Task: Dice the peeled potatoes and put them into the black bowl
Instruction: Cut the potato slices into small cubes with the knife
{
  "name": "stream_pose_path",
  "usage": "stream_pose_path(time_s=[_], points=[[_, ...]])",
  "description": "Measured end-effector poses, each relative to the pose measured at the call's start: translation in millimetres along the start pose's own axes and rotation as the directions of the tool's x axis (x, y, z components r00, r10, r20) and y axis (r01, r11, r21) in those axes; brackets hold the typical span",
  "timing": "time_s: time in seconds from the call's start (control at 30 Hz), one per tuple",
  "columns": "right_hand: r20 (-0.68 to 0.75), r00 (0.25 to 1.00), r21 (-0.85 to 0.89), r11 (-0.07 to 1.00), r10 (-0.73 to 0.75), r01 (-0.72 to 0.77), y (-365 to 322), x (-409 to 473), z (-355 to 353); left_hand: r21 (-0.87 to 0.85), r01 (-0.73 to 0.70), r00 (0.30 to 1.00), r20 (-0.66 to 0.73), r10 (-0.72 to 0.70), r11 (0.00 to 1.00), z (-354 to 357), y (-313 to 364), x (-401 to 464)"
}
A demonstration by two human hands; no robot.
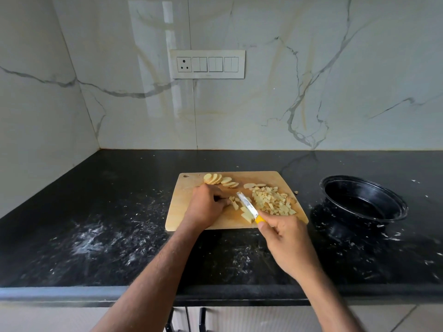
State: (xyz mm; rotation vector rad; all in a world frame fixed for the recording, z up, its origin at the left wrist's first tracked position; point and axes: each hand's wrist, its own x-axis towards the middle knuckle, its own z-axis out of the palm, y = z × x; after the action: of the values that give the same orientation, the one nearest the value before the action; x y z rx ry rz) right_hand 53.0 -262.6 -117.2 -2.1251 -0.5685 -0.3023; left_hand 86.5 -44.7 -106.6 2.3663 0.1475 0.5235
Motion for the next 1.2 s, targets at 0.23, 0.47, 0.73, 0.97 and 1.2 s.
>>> stream_pose_path(time_s=[0.23,0.47,0.73,0.97,1.2], points=[[0.035,0.995,-0.262,0.96,-0.095,0.101,-27,-1,17,-0.133,-0.034,0.994,-0.106,0.02,0.991,-6,-5,0],[-0.002,1.0,-0.498,0.867,-0.013,0.01,-29,-1,10,-0.174,-0.004,0.994,-0.108,-0.015,0.985,-5,-6,0],[-0.099,0.995,-0.461,0.884,0.033,-0.076,-31,-2,11,-0.073,-0.055,0.998,-0.027,0.053,0.996,-1,-6,1],[0.004,0.999,-0.496,0.868,-0.041,0.037,-35,-6,15,-0.049,-0.181,0.984,-0.008,0.181,0.982,1,-7,1],[-0.004,1.0,-0.452,0.892,-0.014,0.011,-36,-9,12,0.174,-0.203,0.973,0.144,0.179,0.964,6,-5,1]])
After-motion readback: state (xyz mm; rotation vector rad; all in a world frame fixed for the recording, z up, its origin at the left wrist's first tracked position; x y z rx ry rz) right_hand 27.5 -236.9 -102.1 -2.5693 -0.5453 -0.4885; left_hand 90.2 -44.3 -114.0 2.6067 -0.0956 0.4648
